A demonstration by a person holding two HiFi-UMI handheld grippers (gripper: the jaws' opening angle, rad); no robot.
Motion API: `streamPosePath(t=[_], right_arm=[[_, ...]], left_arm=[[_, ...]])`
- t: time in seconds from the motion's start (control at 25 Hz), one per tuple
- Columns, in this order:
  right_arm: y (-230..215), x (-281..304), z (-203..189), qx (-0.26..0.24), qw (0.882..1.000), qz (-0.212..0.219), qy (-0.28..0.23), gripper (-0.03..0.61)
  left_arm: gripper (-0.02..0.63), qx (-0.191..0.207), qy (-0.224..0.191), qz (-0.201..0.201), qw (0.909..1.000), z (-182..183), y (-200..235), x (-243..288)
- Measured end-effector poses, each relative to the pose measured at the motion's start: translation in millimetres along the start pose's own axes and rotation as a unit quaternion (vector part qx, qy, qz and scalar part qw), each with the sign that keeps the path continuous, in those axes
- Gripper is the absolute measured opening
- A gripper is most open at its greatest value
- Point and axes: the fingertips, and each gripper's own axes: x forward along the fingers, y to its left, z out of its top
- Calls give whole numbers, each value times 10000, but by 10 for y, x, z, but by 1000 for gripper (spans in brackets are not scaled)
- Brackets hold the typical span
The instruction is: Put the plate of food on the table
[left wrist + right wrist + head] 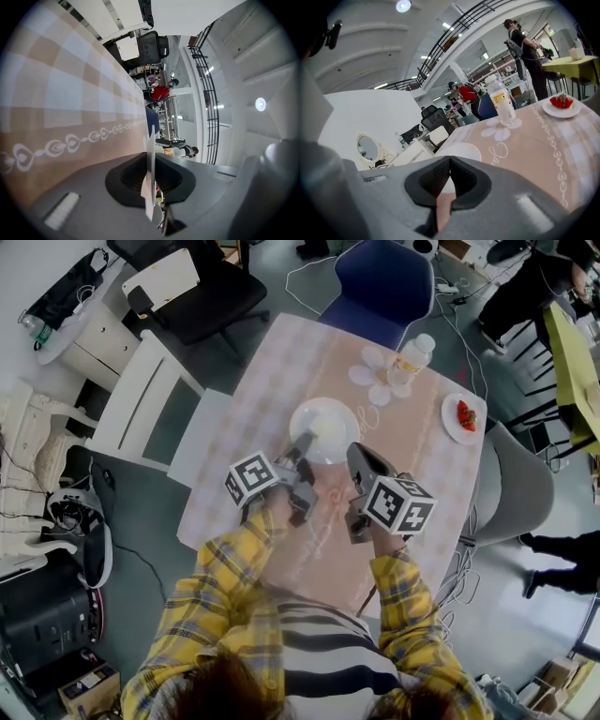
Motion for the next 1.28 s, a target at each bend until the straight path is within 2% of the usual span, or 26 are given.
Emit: streamPosePath(t=[0.32,0.8,1.04,1.16,1.28], right_arm=[[-189,278,283,-132,9999,-42,-59,-3],[-466,670,485,-146,9998,-103,28,-3],[-698,861,562,-282,9993,-200,132,-3],[-753,934,592,-283,9993,-214,135,-3],[-737,1001,578,-266,9994,-163,163,-3]], left_arm=[[14,18,-103,-9,9999,219,25,353],[12,100,-371,-73,9992,633,8,947],[12,-324,-704,-165,9969,833,117,1096],[8,-408,-780,-207,9959,887,120,1141],[14,-140,-617,32,9980,891,108,1203]])
